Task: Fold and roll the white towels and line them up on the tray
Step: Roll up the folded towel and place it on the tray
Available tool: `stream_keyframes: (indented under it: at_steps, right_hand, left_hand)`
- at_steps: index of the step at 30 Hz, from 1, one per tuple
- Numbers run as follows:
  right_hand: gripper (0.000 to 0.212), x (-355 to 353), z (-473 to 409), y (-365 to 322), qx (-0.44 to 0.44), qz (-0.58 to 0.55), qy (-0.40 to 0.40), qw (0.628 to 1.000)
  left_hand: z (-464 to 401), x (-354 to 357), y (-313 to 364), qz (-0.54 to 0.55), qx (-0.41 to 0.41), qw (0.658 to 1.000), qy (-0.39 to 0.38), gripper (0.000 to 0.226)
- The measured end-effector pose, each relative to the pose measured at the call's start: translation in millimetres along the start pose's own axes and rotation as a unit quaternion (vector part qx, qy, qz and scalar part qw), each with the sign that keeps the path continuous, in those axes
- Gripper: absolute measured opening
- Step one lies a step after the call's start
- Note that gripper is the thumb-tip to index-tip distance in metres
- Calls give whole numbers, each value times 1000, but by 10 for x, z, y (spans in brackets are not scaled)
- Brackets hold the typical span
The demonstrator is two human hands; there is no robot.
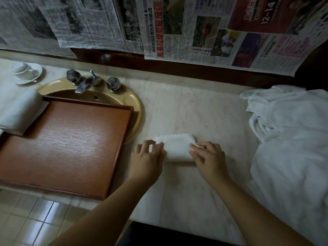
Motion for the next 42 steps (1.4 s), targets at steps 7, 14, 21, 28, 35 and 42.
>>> stream_keyframes:
  at_steps: [7, 14, 21, 28, 35, 42]
  right_hand:
    - [65, 93, 14, 137, -3, -9, -108, 994]
    - [57, 321, -266, 271, 113, -121, -246, 955]
    - [23, 525, -486, 340, 221, -136, -299, 918]
    - [33, 471, -591, 236, 167, -75, -304, 935]
    - [54, 351, -568, -345, -88, 44, -238, 966]
    - [79, 467, -474, -540, -86, 153, -330, 927]
  left_hand:
    - [51, 124, -201, 71, -26, 990, -116, 68]
    - [-148, 197, -400, 141, -127, 967, -168, 65]
    - [-313, 249, -472, 231, -225, 930, -178, 38]
    - [-328, 322, -556, 230, -322, 902, -172, 42]
    - [-180, 213, -480, 193, -425, 864, -187, 69]
    - [-53, 259, -331, 330, -594, 716, -159, 67]
Point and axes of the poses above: each hand's wrist, its own z-axis away from the middle knuckle, its own x-axis out of the palm, y = z × x, the point moved 7 cm from there along -z, towards the middle knuckle, and after that the axes turned 11 degrees about y, right-handed, at the moved point
